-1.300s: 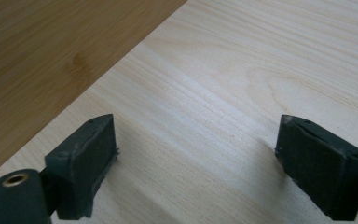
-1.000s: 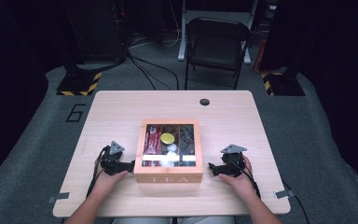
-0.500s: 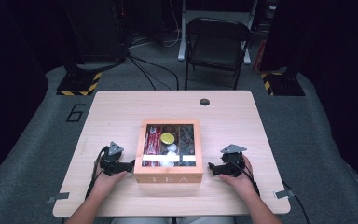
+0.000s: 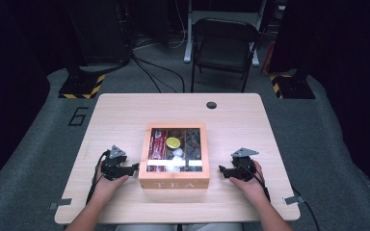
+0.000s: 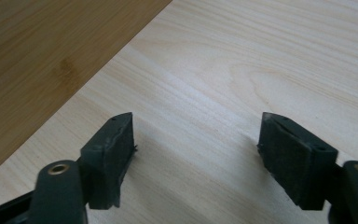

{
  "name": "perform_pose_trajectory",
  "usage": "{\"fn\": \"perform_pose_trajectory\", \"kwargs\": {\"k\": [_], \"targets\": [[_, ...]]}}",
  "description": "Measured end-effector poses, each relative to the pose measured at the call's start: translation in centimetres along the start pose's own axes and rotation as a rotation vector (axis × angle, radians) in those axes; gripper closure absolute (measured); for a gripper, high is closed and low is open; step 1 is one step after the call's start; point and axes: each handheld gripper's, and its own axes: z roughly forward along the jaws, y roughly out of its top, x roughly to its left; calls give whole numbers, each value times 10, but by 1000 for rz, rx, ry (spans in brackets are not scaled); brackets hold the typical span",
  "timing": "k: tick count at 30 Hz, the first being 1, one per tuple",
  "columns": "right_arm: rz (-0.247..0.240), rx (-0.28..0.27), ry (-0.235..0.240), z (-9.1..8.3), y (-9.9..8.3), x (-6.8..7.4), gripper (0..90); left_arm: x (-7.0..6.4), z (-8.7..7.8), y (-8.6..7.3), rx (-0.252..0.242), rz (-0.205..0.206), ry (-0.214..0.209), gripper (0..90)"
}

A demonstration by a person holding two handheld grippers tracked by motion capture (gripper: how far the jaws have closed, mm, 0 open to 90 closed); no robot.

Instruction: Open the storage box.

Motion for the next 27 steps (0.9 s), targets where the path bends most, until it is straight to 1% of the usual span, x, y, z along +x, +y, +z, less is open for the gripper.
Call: {"fn": "perform_pose_trajectory", "kwargs": {"k": [1,2,3,4,5,6,7,8,10,11,15,18,20,23,25,26,27], "targets": [[6,6,6,-1,1,-1,289,-1,-1,1,3,-3,-6,347],[-1,11,10,-2,2,-1,298,-1,-2,1,2,6,-4,351],[-13,4,11,-4,2,-2,308,-2,-4,2,4,8,-7,353],[-11,4,9,-6,3,-1,313,-2,-4,2,4,8,-7,357],[-20,-2,9,-7,4,-1,318,-4,-7,4,0,13,-6,366],[-19,-4,10,-9,4,0,320,-4,-9,5,4,16,-9,369],[-25,-7,11,-10,5,0,324,-4,-9,5,4,16,-9,370],[-26,-5,15,-11,5,1,325,-4,-12,4,-7,9,-11,374],[-36,-8,12,-11,5,2,326,-3,-14,4,-12,0,-13,378],[-29,-13,8,-12,6,4,326,-2,-15,5,-11,-8,-17,379],[-41,-17,12,-15,7,5,330,-1,-20,5,-17,-29,-25,383],[-42,-16,12,-17,7,5,333,0,-24,5,-18,-33,-33,388],[-45,-21,14,-18,8,5,334,0,-26,5,-19,-36,-34,389],[-33,-29,14,-20,8,5,335,1,-30,5,-22,-38,-34,389],[-38,-29,14,-21,8,4,336,1,-32,5,-34,-43,-28,390],[-38,-35,15,-21,8,4,337,2,-34,6,-28,-46,-33,389],[-36,-35,15,-22,8,4,339,2,-36,6,-32,-44,-33,389]]}}
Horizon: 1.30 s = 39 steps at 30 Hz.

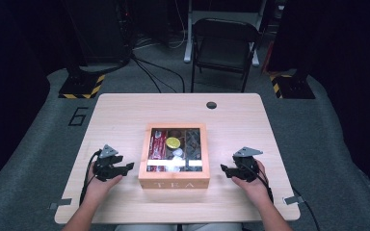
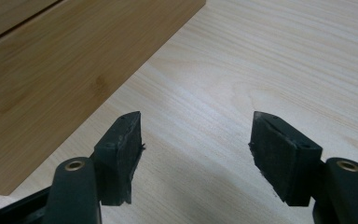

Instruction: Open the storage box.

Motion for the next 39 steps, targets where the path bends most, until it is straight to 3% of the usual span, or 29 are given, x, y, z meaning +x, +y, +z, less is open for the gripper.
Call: {"fn": "perform_pose_trajectory", "kwargs": {"k": [9,23,39], "targets": [[19,-23,9,-6,1,1,348,-2,-10,3,-12,-12,-9,390],[-1,-55,14,-18,6,6,363,-15,-21,11,-21,32,-14,395],[-10,-95,33,-34,14,14,373,-26,-34,20,-49,21,-41,399]]}}
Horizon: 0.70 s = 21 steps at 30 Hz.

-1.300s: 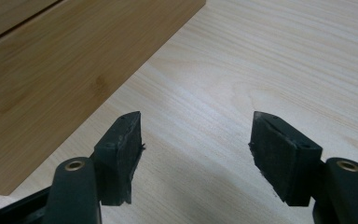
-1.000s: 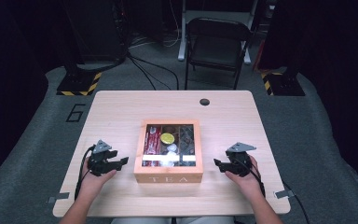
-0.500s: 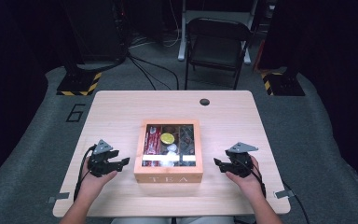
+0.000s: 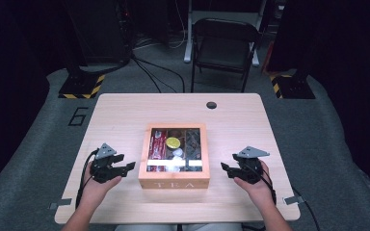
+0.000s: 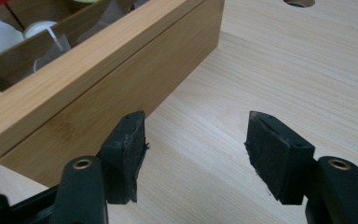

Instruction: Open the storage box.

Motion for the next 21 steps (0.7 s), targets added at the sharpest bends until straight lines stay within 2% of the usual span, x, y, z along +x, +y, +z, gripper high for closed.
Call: {"fn": "perform_pose_trajectory", "kwargs": {"k": [10,13,17,21], "targets": [[-22,-25,25,-8,6,10,373,-7,-8,6,-32,1,-24,397],[-16,-31,38,-10,9,13,374,-10,-10,8,-34,0,-35,397],[-37,-44,54,-11,12,18,374,-14,-11,11,-33,9,-44,397],[-20,-53,71,-13,16,22,375,-17,-13,14,-37,19,-49,397]]}}
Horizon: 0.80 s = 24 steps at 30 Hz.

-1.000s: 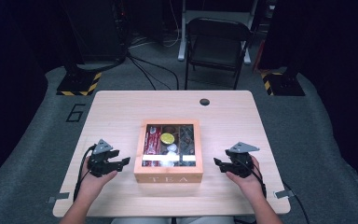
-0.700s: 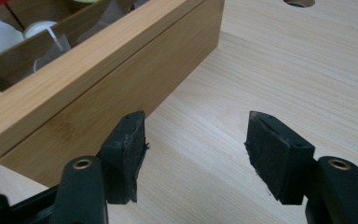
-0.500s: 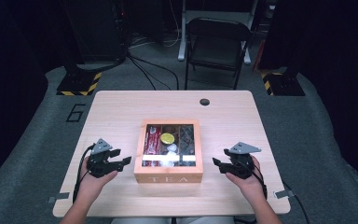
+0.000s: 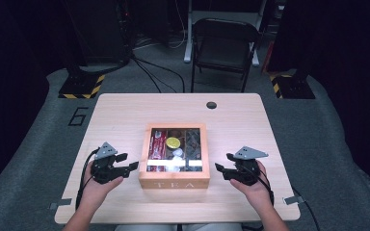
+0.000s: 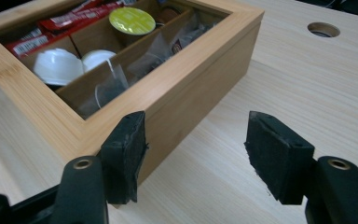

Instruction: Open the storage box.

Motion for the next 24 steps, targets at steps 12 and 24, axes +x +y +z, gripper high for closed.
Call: {"fn": "perform_pose_trajectory", "kwargs": {"k": [12,24], "targets": [[35,-23,70,-13,14,11,399,-11,-5,4,10,30,4,399],[20,-39,95,-13,1,33,384,-24,-7,-14,-13,52,-32,387]]}}
